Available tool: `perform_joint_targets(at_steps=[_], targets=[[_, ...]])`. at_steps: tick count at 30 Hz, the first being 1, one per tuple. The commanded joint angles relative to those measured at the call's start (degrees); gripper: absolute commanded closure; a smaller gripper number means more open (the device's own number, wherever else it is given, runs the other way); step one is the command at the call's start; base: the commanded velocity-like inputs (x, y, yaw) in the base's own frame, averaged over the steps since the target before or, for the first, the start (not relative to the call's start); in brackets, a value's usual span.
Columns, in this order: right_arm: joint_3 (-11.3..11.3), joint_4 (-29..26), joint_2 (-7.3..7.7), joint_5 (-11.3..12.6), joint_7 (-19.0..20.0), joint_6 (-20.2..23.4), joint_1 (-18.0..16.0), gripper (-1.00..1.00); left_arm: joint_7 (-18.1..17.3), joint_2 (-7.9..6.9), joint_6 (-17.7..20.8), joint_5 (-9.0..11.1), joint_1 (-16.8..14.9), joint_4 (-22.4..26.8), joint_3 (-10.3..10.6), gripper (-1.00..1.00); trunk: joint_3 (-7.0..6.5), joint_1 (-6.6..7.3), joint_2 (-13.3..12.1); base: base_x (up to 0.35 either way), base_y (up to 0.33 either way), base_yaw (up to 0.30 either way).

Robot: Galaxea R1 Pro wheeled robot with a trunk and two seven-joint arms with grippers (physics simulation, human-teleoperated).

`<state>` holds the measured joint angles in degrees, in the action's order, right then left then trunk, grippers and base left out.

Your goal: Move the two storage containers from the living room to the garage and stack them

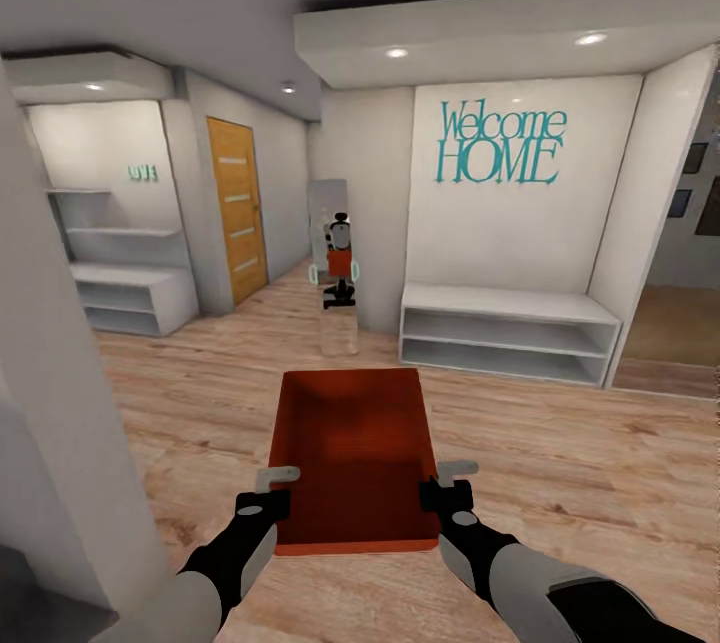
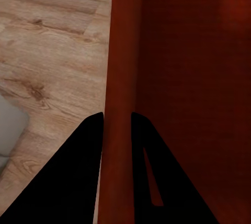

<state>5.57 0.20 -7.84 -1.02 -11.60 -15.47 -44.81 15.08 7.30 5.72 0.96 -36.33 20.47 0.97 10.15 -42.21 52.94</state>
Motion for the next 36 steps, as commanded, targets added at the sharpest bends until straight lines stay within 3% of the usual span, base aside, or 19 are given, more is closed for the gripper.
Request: perform_joint_targets(at_steps=[1, 36], targets=[[-1.61, 0.15, -0.05, -0.74, 0.18, 0.17, -0.01, 1.00, 1.71, -0.01, -0.01, -1.40, -0.06, 0.36, -1.24, 1.00, 0.08, -0.04, 0.06, 0.322, 0.000, -0.096], [-1.68, 0.15, -0.05, -0.67, 0.18, 0.17, -0.01, 1.00, 1.71, -0.01, -0.01, -1.40, -0.06, 0.38, -1.24, 1.00, 0.08, -0.04, 0.06, 0.322, 0.000, -0.006]])
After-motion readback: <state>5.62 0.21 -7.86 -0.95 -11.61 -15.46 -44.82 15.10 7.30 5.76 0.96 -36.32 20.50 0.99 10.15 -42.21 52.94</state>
